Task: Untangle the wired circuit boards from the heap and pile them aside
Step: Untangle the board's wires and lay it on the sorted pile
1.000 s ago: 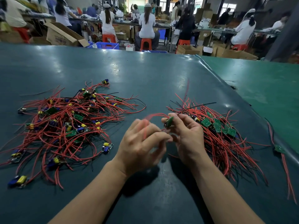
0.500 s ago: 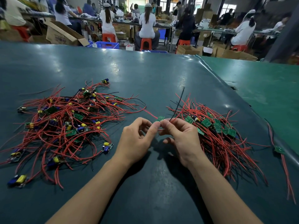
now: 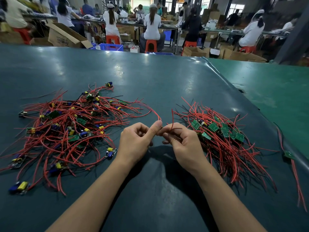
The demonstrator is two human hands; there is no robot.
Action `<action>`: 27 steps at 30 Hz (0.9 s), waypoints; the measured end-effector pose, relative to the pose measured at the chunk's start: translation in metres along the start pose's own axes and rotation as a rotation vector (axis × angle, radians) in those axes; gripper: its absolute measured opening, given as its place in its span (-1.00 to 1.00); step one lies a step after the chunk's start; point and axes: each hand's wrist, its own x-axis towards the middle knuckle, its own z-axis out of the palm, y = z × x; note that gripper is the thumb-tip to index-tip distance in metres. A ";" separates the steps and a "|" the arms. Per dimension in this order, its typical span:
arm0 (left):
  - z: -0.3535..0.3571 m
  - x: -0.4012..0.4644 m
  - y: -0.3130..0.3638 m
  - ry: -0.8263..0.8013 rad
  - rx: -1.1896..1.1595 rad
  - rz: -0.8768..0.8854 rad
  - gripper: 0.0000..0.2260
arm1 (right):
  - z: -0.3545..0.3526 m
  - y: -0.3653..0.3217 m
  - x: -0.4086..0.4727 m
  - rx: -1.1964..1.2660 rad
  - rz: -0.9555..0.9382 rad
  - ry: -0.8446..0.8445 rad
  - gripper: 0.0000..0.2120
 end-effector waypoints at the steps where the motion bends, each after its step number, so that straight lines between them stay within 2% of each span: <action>1: -0.001 0.001 0.000 0.001 -0.002 -0.007 -0.47 | -0.001 0.001 -0.001 -0.025 -0.027 -0.005 -0.61; 5: -0.002 0.002 0.000 -0.027 -0.032 -0.002 -0.63 | -0.002 0.002 -0.002 -0.056 -0.087 -0.028 -0.77; 7: -0.002 0.002 0.001 -0.024 -0.107 0.022 -0.68 | 0.001 0.001 -0.002 0.009 -0.058 0.033 -0.80; 10: -0.001 0.000 0.003 -0.026 -0.293 0.014 -0.83 | 0.004 -0.004 0.002 0.296 0.131 0.192 -0.82; 12: 0.000 -0.001 0.005 -0.086 -0.409 -0.002 -0.93 | 0.004 -0.007 0.005 0.508 0.282 0.269 -0.85; 14: 0.002 -0.003 0.005 -0.143 -0.460 0.025 -0.84 | 0.002 -0.009 0.007 0.734 0.409 0.327 -0.90; 16: 0.002 -0.004 0.006 -0.163 -0.445 0.061 -0.79 | 0.002 -0.010 0.008 0.860 0.487 0.349 -0.90; 18: 0.003 -0.005 0.005 -0.168 -0.417 0.086 -0.80 | 0.003 -0.009 0.007 0.791 0.506 0.340 -0.88; 22: 0.003 -0.005 0.005 -0.158 -0.379 0.117 -0.82 | 0.006 -0.005 0.004 0.436 0.382 0.317 -0.90; 27: 0.005 -0.007 0.008 -0.193 -0.429 0.071 -0.81 | 0.004 -0.005 0.005 0.384 0.346 0.374 -0.86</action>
